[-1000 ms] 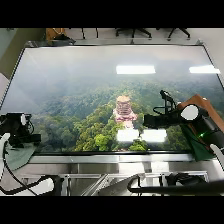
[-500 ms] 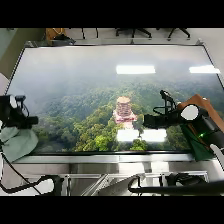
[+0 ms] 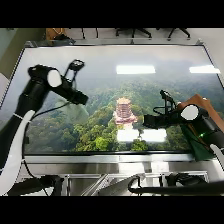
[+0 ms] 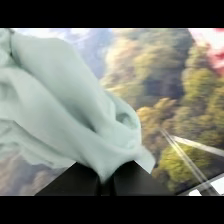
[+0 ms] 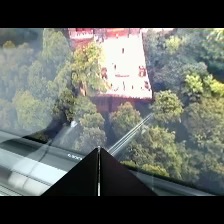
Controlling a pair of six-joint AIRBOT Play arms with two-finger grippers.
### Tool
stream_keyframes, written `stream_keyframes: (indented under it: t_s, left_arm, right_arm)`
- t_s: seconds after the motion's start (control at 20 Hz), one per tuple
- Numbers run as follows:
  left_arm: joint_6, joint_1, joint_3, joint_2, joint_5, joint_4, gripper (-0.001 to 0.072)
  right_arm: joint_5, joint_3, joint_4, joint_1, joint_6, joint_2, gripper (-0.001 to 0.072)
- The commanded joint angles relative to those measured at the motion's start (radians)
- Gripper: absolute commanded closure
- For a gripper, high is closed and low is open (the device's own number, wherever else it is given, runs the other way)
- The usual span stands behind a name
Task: Fold the shirts.
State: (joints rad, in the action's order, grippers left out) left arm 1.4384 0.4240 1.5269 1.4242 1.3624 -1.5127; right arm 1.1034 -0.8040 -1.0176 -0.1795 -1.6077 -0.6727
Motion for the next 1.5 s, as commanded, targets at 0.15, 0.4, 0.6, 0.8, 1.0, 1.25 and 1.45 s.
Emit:
stream_keyframes:
  t_s: [0.15,0.4,0.6,0.8,1.0,1.25,1.45]
  left_arm:
    - [0.003,0.226,0.017,0.07,-0.04,0.021,0.0483]
    - [0.001,0.071,0.146,0.027,0.071,0.015,0.0214]
    - [0.024,-0.217,-0.022,-0.073,0.032,0.176,0.0213]
    - [-0.081,-0.437,-0.396,-0.105,-0.141,0.494,0.0212]
    - [-0.236,-0.479,-0.613,-0.045,-0.283,0.724,0.0211]
    - [-0.253,-0.399,-0.647,0.07,-0.388,0.782,0.0212]
    - [-0.253,-0.358,-0.608,0.117,-0.422,0.779,0.0214]
  right_arm:
    - [-0.001,0.0,0.001,0.0,-0.001,-0.001,0.0693]
    - [-0.08,-0.001,0.0,0.012,0.015,-0.001,0.0599]
    - [-0.204,-0.016,0.002,0.018,0.173,-0.052,0.0298]
    - [-0.205,-0.097,0.15,0.016,0.381,-0.251,0.0296]
    - [-0.173,-0.191,0.396,0.014,0.645,-0.458,0.0182]
    - [-0.127,-0.261,0.488,-0.027,0.776,-0.621,0.0185]
    - [-0.13,-0.292,0.491,-0.081,0.801,-0.686,0.0186]
